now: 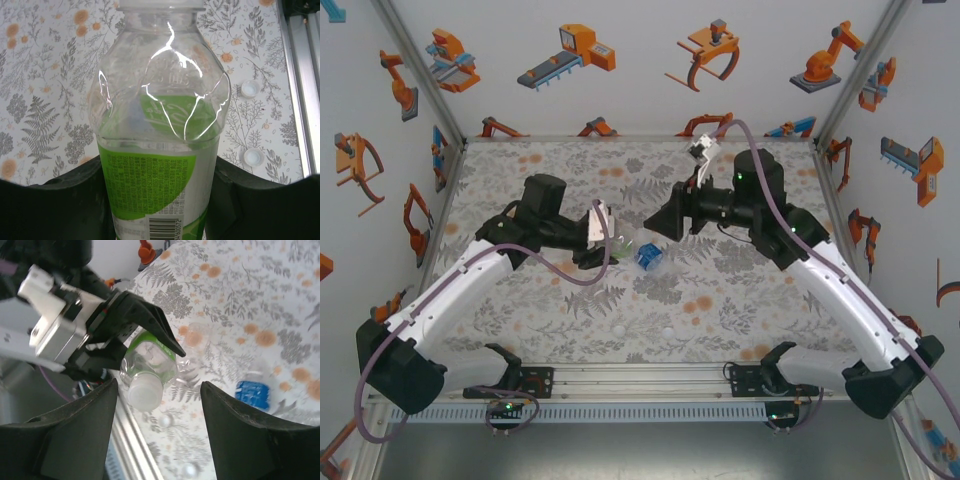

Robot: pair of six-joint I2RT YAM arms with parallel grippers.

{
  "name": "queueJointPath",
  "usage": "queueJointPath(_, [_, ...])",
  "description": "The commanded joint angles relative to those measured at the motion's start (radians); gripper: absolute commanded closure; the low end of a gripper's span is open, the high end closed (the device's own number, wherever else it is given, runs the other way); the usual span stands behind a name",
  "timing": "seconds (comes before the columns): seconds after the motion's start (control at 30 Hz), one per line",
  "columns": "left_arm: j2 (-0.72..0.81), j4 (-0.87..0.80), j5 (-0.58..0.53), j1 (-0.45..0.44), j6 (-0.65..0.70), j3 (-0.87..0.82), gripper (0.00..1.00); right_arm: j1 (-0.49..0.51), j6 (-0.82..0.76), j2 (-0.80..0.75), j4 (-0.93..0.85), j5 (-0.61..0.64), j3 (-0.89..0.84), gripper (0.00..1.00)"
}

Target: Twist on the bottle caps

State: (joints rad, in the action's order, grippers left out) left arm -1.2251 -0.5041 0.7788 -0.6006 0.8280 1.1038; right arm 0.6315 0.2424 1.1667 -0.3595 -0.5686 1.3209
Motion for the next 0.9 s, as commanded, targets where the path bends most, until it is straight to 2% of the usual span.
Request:
queueJointPath(0.0, [0.02,-0.041,0.08,0.0,0.041,0.04,1.0,0.002,-0.373,-0.04,0.051,-0.148,-0.024,0.39])
queueJointPath(0.17, [0.017,-0.064,0.107,-0.001,0.06,0.046,1.0,0.021,-0.71,-0.034,-0.067,-0.235,-0.007,0.4])
queueJointPath(0.33, [0.011,-0.069,0.108,0.0,0.057,0.05,1.0,0.065,-0.85,-0.002,-0.156,-0.229,0.029,0.42])
queueJointPath(0.7, [-0.001,-0.072,0.098,0.0,0.046,0.058,1.0,0.103,-0.868,0.008,-0.116,-0.178,-0.009,0.55])
queueJointPath(0.87, [-0.002,-0.073,0.099,0.0,0.046,0.058,1.0,0.106,-0.867,0.01,-0.112,-0.179,-0.009,0.57])
